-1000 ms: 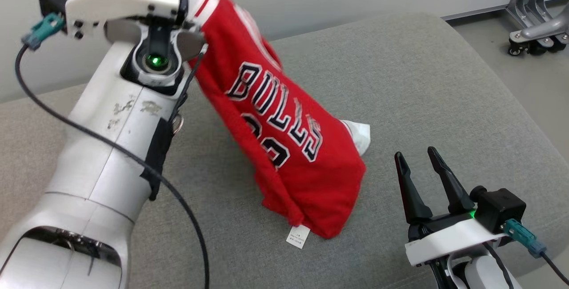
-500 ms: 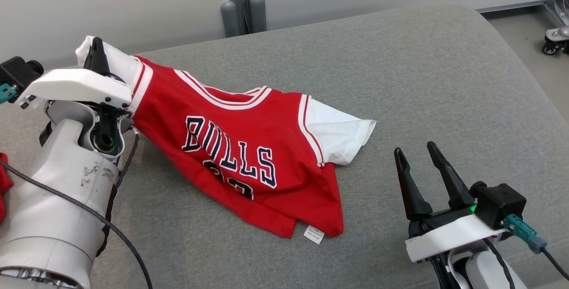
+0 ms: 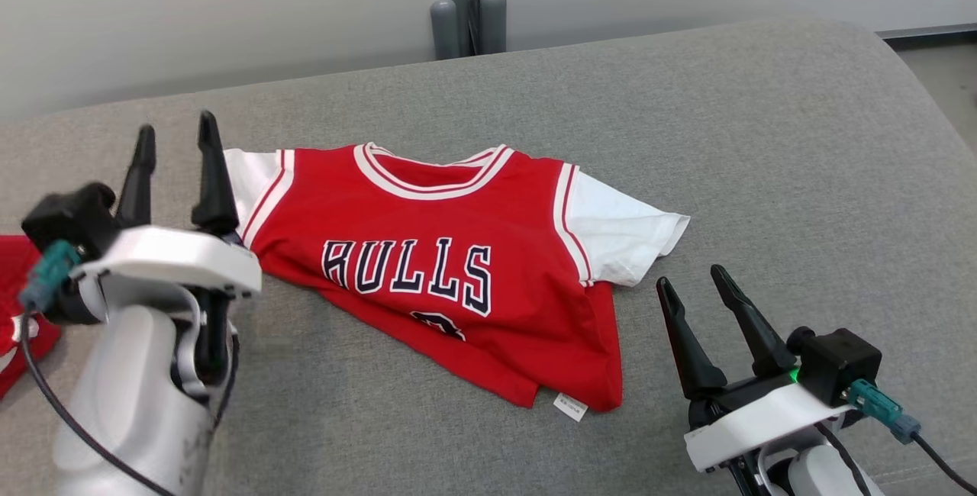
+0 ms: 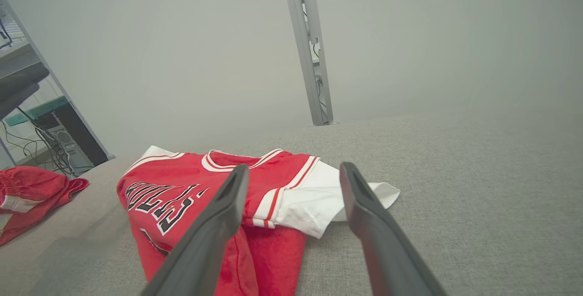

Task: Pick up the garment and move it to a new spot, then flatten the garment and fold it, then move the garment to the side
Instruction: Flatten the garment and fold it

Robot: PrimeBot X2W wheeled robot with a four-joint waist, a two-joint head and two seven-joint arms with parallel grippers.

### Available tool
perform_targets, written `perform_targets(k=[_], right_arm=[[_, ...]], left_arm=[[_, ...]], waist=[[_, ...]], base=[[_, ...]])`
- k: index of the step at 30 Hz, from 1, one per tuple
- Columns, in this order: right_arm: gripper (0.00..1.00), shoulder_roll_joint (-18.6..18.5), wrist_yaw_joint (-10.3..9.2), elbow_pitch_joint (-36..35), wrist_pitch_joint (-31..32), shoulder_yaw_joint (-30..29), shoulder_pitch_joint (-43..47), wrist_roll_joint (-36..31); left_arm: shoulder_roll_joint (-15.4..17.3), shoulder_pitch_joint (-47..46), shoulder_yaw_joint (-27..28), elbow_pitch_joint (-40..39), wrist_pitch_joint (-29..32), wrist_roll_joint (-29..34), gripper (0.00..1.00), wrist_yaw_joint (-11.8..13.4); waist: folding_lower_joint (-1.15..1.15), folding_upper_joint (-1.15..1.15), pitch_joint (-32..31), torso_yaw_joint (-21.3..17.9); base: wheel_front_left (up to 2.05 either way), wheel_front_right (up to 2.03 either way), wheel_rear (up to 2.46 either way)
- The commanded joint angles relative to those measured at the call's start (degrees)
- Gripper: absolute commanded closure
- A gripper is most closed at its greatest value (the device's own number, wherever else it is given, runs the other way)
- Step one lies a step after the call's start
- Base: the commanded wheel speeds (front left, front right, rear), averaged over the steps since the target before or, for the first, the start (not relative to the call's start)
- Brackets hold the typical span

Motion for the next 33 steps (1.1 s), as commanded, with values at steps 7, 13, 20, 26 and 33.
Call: perform_targets(k=[7, 13, 20, 26, 33], right_arm=[[0.00, -2.59, 0.14, 2.92, 0.12, 2.46, 0.98, 3.03], [0.00, -4.16, 0.14, 7.27, 0.11, 5.80, 0.50, 5.26], [0.00, -5.76, 0.14, 12.09, 0.11, 11.44, -0.36, 10.07], [0.00, -6.99, 0.14, 16.78, 0.07, 16.03, -2.46, 14.06], [1.00, -7.79, 0.14, 24.32, 0.10, 22.57, -6.20, 16.88]], left_arm=[[-5.15, 17.76, 4.59, -18.83, -0.22, 13.85, 0.00, -0.06], [-7.95, 24.98, 5.25, -24.82, -0.22, 19.72, 0.00, 0.17], [-9.07, 29.31, 4.17, -26.37, -0.22, 21.52, 0.00, 0.50], [-9.38, 29.60, 1.85, -26.56, -0.22, 20.84, 0.00, 0.99], [-9.38, 29.21, -0.24, -27.45, -0.22, 20.30, 0.00, 2.02]], waist=[[0.00, 0.00, 0.17, 3.72], [0.00, 0.00, -0.16, 5.92], [0.00, 0.00, -0.85, 7.90], [0.00, 0.00, -1.33, 10.17], [0.00, 0.00, -1.46, 11.65]], base=[[0.00, 0.00, 0.00], [0.00, 0.00, 0.00], [0.00, 0.00, 0.00], [0.00, 0.00, 0.00], [0.00, 0.00, 0.00]])
